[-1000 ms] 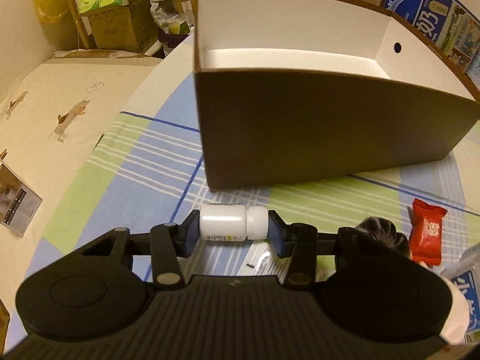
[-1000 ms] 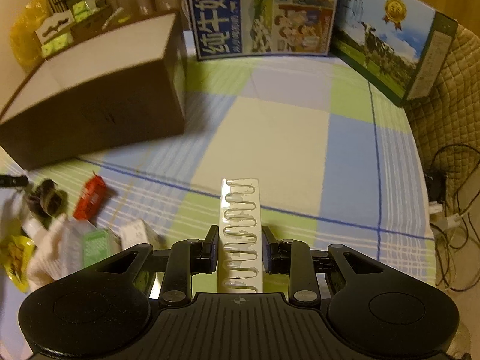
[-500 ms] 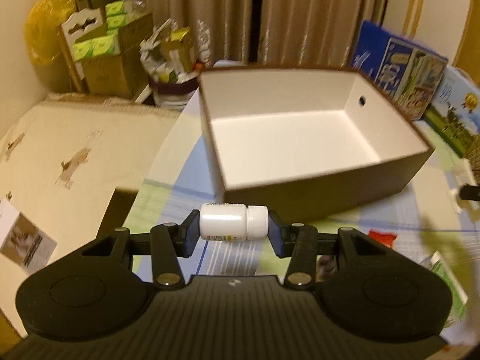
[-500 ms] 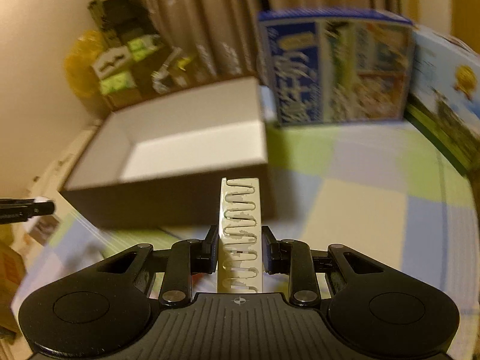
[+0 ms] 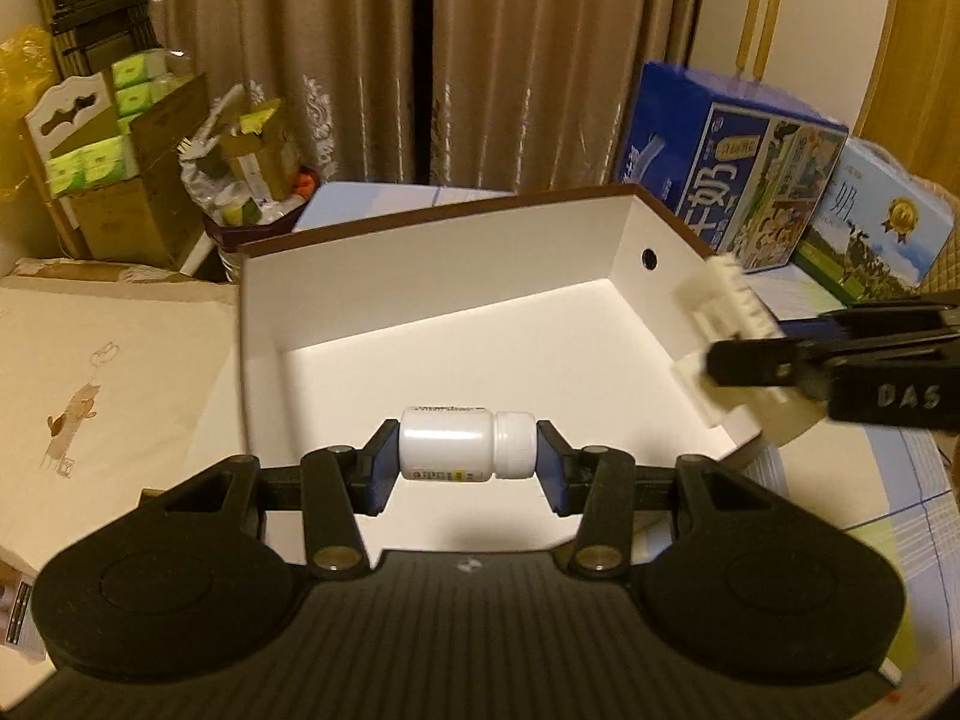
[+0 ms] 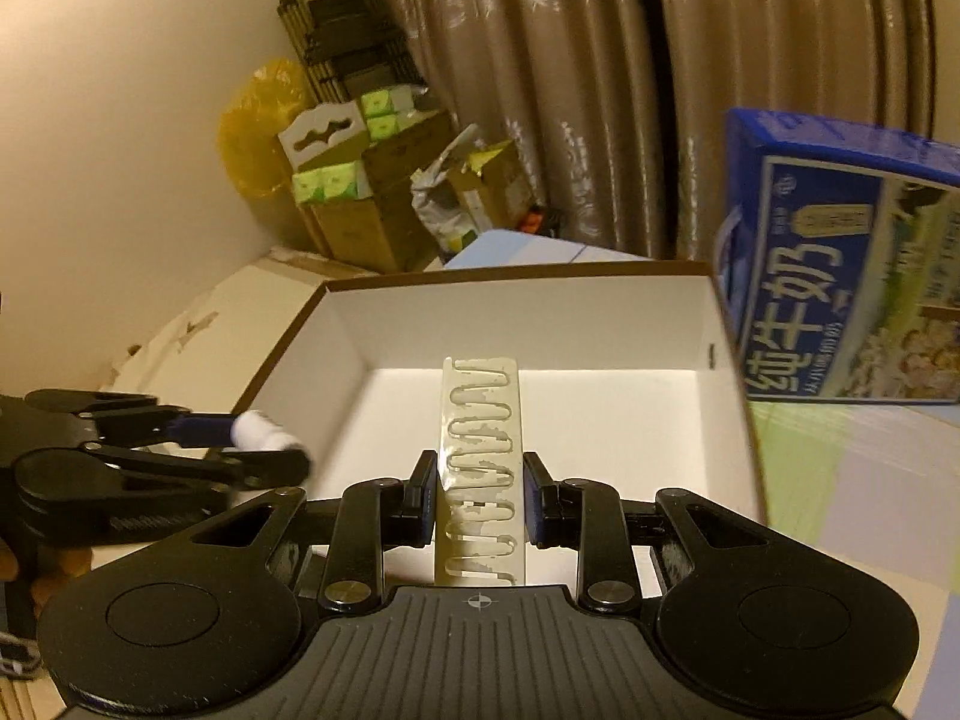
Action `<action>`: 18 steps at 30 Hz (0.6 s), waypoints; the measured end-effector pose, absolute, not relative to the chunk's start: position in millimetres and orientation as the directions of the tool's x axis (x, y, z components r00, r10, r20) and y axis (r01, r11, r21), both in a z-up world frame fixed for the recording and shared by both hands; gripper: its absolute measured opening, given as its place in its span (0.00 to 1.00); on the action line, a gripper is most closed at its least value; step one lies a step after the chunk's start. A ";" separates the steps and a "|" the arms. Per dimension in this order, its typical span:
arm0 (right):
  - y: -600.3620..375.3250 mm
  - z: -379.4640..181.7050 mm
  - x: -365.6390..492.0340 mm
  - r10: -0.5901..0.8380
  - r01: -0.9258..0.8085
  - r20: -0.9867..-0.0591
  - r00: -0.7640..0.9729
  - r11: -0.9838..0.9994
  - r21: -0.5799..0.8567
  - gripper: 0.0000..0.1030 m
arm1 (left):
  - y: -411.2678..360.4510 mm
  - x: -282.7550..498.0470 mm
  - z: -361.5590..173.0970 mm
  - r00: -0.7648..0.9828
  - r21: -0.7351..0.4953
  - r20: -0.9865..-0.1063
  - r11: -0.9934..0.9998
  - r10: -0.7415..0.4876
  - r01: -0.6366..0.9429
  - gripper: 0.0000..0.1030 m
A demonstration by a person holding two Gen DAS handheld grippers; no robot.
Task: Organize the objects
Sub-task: 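Carry the bottle and tray into the brown box and open both tools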
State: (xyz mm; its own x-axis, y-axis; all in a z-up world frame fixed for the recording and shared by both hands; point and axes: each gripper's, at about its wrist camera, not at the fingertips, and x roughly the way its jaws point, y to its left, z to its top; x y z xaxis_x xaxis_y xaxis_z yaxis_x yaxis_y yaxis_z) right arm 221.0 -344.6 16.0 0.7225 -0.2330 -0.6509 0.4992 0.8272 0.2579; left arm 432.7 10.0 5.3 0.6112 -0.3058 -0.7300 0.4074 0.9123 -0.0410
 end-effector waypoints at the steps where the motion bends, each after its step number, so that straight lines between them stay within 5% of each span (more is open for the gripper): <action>1: -347.2 11.6 226.7 -0.229 0.501 -0.660 0.715 0.827 0.256 0.24 | 6.0 438.8 1.6 0.600 -0.050 -0.737 0.909 -0.313 0.413 0.41; 18: -400.7 -55.3 265.5 -0.146 0.589 -0.826 0.544 0.768 0.252 0.24 | -24.6 497.4 -69.4 0.405 -0.064 -0.877 0.899 -0.257 0.433 0.41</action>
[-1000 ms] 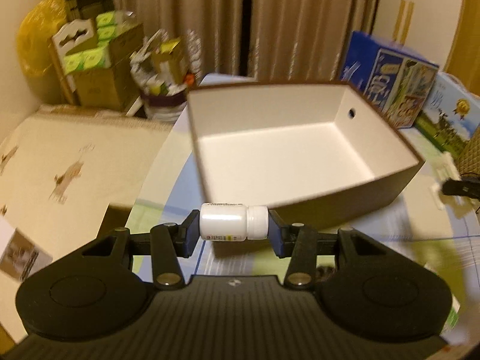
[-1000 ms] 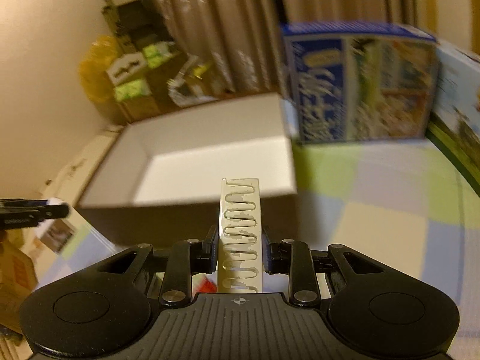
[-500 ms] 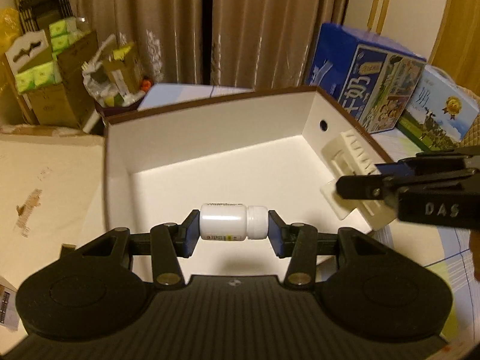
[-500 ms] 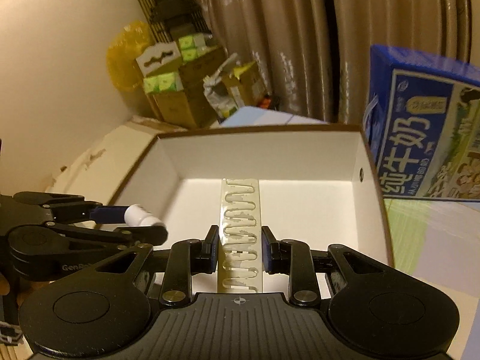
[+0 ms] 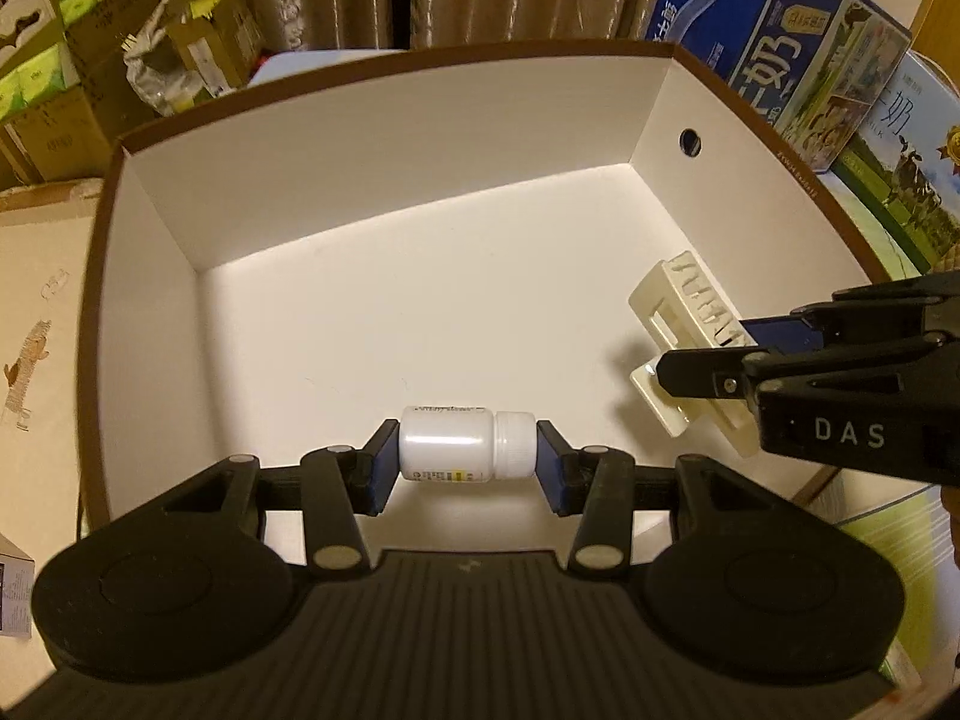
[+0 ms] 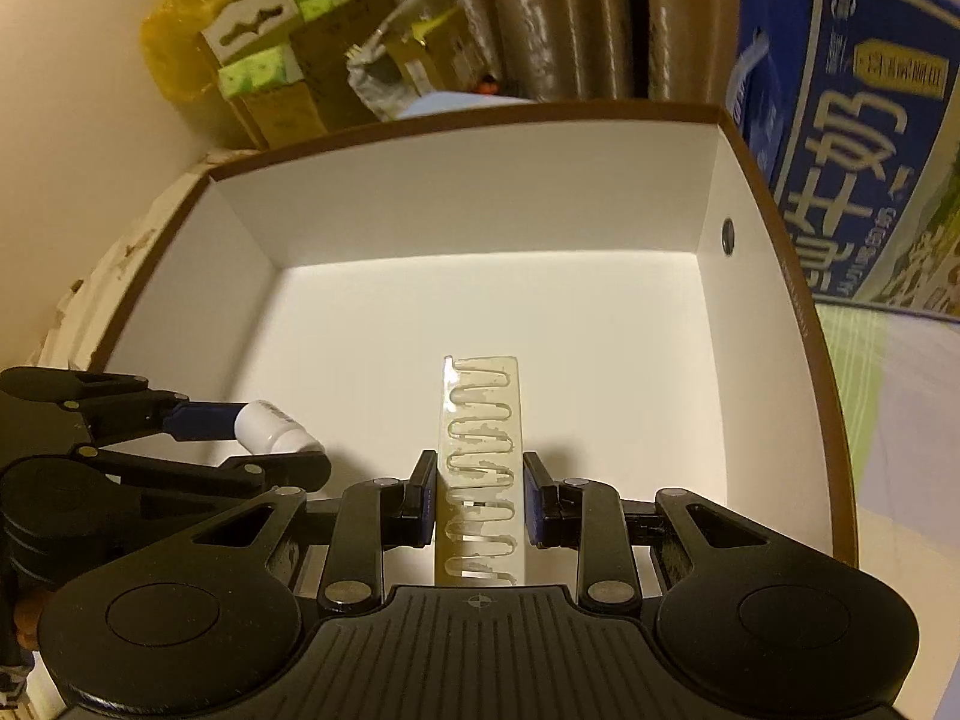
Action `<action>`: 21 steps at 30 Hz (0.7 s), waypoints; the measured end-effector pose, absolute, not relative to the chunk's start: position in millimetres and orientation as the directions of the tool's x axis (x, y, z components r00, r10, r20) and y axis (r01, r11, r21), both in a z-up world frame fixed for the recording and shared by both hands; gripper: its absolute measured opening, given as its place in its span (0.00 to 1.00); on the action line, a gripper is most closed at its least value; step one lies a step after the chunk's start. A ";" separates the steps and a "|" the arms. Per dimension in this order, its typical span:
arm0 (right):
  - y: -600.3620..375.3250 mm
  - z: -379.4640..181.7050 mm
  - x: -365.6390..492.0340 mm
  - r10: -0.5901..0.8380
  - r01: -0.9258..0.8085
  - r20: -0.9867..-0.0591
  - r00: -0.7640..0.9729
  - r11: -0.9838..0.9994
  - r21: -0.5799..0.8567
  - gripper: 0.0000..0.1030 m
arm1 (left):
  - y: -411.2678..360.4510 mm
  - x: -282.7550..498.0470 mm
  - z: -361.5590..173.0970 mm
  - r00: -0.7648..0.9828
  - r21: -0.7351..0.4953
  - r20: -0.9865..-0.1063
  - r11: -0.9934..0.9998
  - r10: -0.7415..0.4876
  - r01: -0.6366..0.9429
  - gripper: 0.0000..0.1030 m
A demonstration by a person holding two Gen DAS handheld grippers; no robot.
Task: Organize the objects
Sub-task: 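Carry the bottle and tray into the brown box and open both tools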
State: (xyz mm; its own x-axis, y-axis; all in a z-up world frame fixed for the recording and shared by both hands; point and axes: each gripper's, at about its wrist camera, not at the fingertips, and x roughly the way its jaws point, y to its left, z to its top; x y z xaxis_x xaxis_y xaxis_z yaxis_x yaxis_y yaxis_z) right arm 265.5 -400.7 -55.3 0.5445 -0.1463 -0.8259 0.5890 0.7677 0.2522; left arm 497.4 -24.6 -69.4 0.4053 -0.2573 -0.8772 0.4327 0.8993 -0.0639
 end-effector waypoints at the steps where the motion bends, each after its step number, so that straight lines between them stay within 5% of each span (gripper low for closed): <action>1: -402.7 -56.6 265.9 -0.142 0.592 -0.829 0.542 0.765 0.255 0.24 | -24.6 498.8 -71.0 0.398 -0.065 -0.881 0.898 -0.257 0.434 0.41; 6: -406.2 -57.8 268.2 -0.134 0.606 -0.836 0.532 0.749 0.266 0.24 | -23.7 502.9 -73.3 0.385 -0.079 -0.883 0.892 -0.270 0.446 0.41; 14: -406.1 -56.4 269.8 -0.133 0.638 -0.837 0.531 0.713 0.291 0.25 | -16.3 505.5 -64.3 0.400 -0.089 -0.870 0.890 -0.287 0.446 0.70; 17: -404.5 -48.3 267.1 -0.159 0.642 -0.821 0.548 0.710 0.290 0.45 | -10.4 504.4 -56.4 0.413 -0.097 -0.861 0.892 -0.298 0.442 0.72; 21: -401.3 -33.8 255.6 -0.188 0.653 -0.800 0.570 0.694 0.302 0.51 | -2.5 497.0 -43.6 0.438 -0.094 -0.846 0.893 -0.305 0.440 0.75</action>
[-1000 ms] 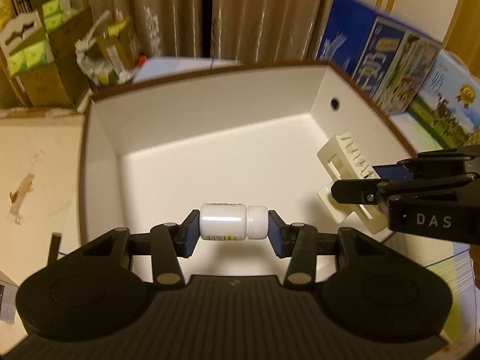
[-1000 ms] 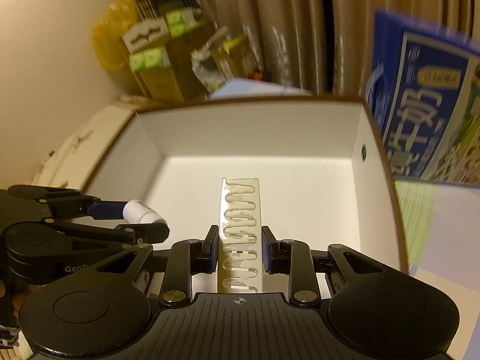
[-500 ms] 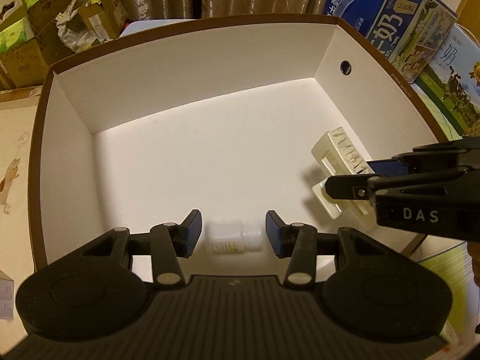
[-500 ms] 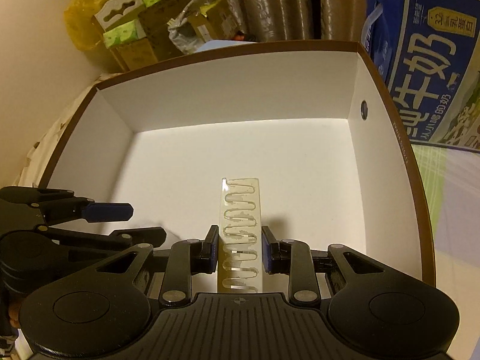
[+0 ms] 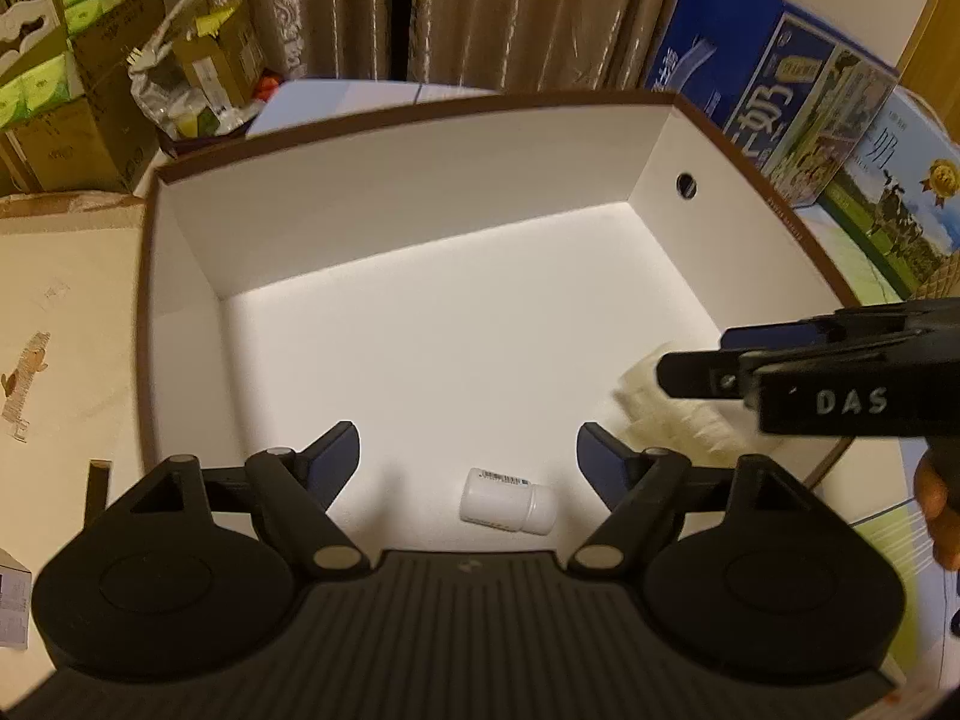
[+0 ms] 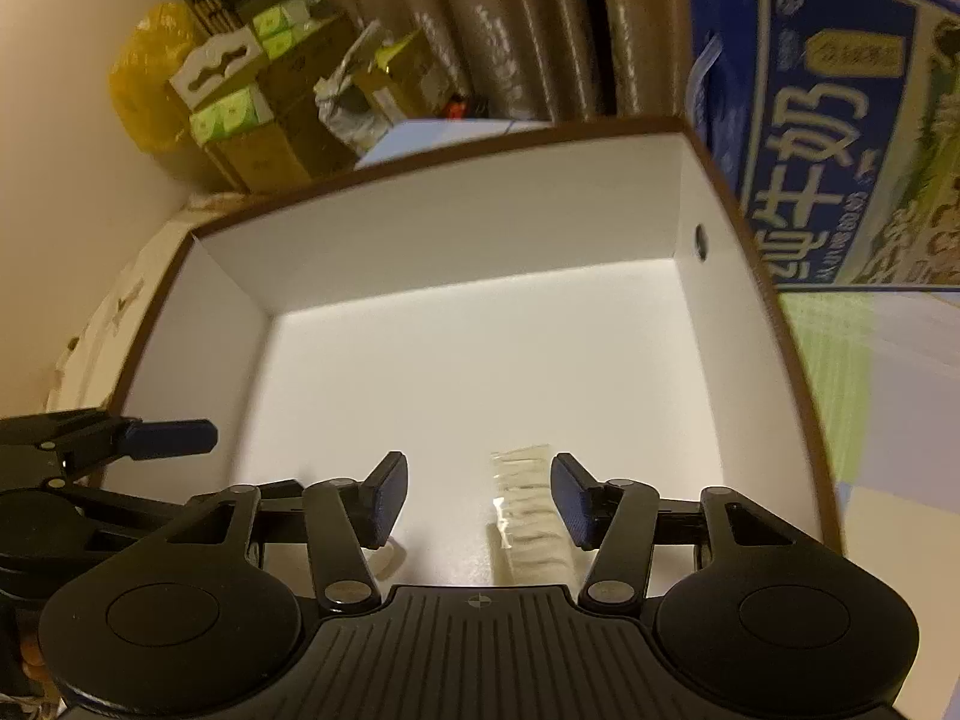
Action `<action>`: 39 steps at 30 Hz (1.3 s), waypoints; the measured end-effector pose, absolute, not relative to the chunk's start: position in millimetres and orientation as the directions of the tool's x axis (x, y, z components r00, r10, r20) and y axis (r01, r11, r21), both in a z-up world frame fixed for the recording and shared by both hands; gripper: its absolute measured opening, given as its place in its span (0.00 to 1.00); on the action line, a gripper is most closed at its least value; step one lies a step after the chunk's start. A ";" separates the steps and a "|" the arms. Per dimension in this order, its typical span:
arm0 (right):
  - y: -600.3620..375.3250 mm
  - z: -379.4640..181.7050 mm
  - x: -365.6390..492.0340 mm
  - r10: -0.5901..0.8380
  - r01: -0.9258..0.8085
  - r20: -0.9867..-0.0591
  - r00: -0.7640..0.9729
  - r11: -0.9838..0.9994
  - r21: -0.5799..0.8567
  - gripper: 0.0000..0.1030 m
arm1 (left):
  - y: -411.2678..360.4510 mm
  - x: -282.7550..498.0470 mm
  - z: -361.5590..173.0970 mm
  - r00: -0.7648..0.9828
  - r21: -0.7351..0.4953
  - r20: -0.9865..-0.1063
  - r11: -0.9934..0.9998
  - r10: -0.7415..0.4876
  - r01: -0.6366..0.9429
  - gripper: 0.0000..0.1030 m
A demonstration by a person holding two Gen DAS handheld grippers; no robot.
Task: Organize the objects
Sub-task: 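Carry the bottle and tray into the brown box and open both tools, then withdraw both tools from the box back toward the remaining items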
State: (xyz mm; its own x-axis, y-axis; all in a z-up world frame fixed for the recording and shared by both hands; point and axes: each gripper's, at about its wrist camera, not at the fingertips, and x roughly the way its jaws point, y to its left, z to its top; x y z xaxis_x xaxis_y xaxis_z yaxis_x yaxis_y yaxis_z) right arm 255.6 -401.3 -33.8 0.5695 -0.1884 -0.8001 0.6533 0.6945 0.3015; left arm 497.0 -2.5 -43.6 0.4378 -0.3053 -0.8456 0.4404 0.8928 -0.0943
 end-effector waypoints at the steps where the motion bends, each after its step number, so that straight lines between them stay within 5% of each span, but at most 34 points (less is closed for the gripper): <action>1: -399.4 -29.3 252.5 -0.198 0.655 -0.796 0.573 0.694 0.299 0.52 | 0.1 494.3 -39.9 0.443 -0.095 -0.842 0.893 -0.308 0.440 0.75; 39: -252.9 57.3 76.9 -0.337 0.632 -0.634 0.696 0.706 0.319 0.57 | 56.1 290.3 37.9 0.563 -0.105 -0.776 0.938 -0.285 0.330 0.81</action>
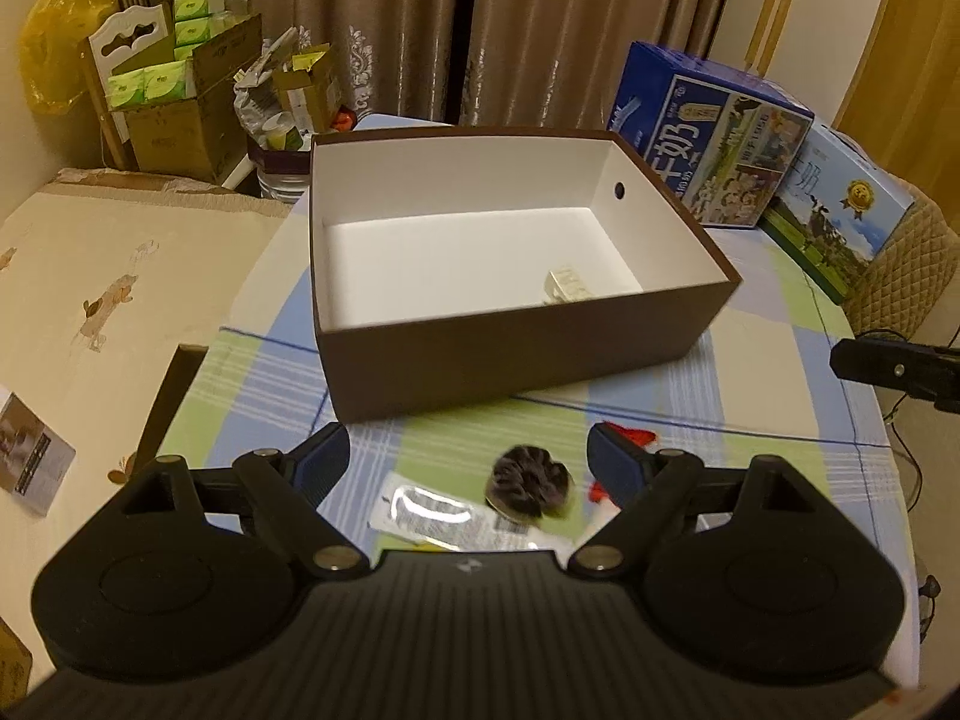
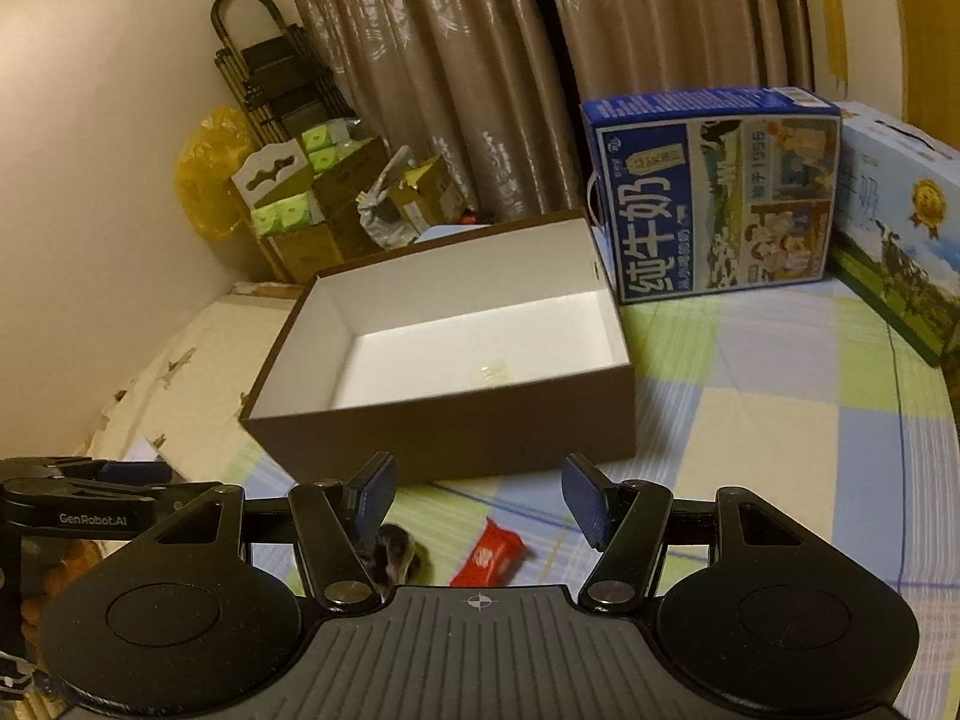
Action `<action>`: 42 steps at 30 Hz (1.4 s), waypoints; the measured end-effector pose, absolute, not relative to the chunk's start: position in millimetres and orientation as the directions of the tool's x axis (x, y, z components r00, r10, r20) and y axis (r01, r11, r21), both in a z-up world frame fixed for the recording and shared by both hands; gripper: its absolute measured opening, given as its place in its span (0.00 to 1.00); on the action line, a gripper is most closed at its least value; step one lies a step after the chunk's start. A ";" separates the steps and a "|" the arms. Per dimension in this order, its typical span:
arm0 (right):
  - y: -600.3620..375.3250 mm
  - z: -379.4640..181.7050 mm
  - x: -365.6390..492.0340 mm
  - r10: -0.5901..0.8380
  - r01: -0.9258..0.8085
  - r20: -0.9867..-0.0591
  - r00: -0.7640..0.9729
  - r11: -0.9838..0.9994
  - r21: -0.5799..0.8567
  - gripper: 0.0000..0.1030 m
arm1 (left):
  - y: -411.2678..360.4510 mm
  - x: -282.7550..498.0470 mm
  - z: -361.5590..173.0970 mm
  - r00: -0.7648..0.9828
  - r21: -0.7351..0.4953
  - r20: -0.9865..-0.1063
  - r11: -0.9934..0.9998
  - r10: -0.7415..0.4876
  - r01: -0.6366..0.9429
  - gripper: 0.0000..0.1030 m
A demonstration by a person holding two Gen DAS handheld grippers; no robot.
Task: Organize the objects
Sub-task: 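Withdraw both tools from the box back toward the remaining items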
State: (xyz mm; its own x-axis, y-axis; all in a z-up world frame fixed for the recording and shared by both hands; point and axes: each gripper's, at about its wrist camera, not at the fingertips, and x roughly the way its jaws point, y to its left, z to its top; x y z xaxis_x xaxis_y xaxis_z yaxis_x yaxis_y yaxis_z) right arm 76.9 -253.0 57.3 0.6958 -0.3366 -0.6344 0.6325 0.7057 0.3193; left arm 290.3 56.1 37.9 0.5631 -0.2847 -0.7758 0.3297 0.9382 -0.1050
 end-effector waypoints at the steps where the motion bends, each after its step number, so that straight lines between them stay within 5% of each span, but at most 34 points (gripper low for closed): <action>1: -250.4 57.7 71.9 -0.334 0.629 -0.631 0.701 0.706 0.325 0.57 | 55.1 286.0 37.9 0.563 -0.105 -0.776 0.939 -0.284 0.329 0.81; 42: -205.3 9.3 -4.3 -0.286 0.660 -0.733 0.617 0.695 0.285 0.57 | 44.0 203.5 -14.8 0.463 -0.091 -0.849 0.933 -0.256 0.349 0.82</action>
State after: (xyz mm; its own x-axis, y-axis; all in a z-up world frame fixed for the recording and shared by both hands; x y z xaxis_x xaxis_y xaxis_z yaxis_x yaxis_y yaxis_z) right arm -4.3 -205.3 9.3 0.6175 -0.2858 -0.7328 0.6598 0.6955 0.2847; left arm 203.5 44.0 -14.8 0.4628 -0.2560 -0.8487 0.3491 0.9327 -0.0910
